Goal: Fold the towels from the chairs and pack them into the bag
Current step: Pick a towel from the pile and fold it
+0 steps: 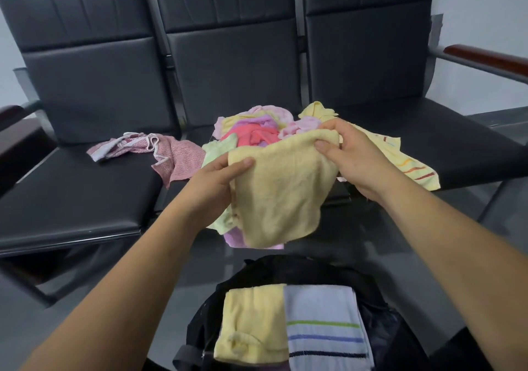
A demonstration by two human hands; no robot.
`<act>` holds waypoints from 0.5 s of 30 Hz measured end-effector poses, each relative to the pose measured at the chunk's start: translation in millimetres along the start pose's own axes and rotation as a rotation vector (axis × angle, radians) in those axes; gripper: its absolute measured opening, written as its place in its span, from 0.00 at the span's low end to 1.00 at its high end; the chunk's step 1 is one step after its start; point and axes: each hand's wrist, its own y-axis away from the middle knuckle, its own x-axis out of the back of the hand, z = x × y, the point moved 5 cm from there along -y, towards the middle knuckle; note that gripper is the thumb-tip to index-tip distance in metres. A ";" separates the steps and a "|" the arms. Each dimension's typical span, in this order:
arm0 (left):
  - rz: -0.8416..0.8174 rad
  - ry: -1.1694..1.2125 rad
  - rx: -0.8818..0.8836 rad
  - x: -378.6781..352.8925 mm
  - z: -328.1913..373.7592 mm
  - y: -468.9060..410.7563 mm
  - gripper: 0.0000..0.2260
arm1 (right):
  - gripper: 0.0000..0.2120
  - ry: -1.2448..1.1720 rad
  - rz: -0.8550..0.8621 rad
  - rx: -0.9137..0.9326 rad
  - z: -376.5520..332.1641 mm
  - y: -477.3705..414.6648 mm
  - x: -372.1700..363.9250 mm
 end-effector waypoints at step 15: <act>0.186 -0.335 -0.074 14.9 1.1 0.3 0.07 | 0.26 0.015 -0.051 -0.110 4.6 -1.3 7.2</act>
